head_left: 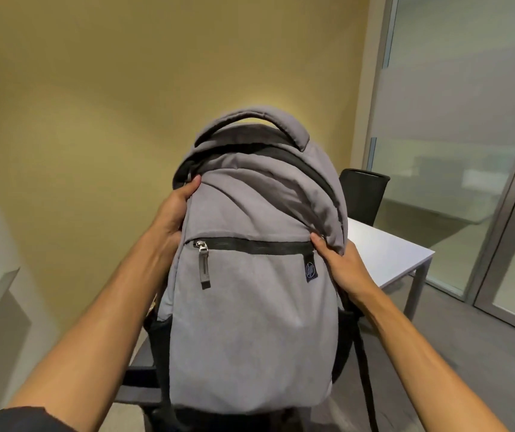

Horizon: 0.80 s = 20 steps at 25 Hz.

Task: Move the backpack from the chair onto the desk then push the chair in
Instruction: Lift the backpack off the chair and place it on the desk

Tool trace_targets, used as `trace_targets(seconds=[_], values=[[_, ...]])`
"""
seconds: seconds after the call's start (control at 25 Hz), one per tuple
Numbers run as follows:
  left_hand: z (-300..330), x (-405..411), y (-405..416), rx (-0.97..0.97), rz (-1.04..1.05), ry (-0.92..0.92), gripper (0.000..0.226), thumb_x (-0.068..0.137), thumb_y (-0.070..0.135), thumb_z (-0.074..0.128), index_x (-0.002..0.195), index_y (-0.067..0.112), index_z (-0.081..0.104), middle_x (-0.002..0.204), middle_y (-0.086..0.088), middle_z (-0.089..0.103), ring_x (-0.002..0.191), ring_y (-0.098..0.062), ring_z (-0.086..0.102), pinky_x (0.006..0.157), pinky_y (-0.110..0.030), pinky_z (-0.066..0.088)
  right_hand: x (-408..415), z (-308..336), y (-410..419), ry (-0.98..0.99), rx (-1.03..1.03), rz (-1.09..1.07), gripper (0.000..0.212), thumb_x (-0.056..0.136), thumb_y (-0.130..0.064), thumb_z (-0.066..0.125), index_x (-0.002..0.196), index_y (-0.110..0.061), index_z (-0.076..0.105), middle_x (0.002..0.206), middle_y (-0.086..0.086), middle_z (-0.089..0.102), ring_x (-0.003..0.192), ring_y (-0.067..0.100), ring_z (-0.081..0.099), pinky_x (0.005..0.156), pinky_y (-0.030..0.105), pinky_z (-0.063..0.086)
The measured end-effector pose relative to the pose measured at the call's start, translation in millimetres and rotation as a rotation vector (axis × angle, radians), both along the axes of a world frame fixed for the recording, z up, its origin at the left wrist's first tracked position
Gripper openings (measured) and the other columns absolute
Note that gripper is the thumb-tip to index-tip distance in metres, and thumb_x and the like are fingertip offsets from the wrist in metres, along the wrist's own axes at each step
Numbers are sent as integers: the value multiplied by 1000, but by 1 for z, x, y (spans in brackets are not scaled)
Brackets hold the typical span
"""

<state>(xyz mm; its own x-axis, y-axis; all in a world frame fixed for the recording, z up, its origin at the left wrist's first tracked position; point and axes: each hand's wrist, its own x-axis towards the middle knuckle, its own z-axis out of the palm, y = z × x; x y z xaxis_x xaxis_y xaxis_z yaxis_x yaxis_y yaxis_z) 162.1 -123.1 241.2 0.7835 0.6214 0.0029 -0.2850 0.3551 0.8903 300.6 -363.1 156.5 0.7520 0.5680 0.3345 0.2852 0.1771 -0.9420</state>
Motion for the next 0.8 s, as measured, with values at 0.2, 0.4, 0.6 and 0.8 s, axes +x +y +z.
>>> trace_targets(seconds=[0.2,0.4,0.6,0.8], values=[[7,-17,69,551,321,226,49,72,49,79,94,6,73,91,-3,77,68,-6,73,69,-27,57,4,8,65,95,113,-144,34,87,-45,62,116,-28,59,97,-12,67,92,8,65,75,21,53],[-100,-47,137,658,-44,277,85,36,68,87,107,26,67,96,11,79,93,-14,74,70,-19,57,11,0,144,207,105,-271,26,86,-43,65,103,-24,62,92,-1,70,89,21,67,76,32,54],[-139,-18,212,460,241,104,37,67,34,87,89,8,75,80,-2,79,75,-16,74,67,-33,56,-3,-8,237,238,133,-380,46,88,-43,64,123,-14,60,99,6,68,88,22,66,83,36,52],[-108,-3,290,231,242,-7,17,81,33,77,71,19,74,76,-2,72,77,-21,66,73,-38,53,-10,7,297,153,75,-409,61,81,-49,69,129,-13,57,109,4,68,95,21,66,84,32,52]])
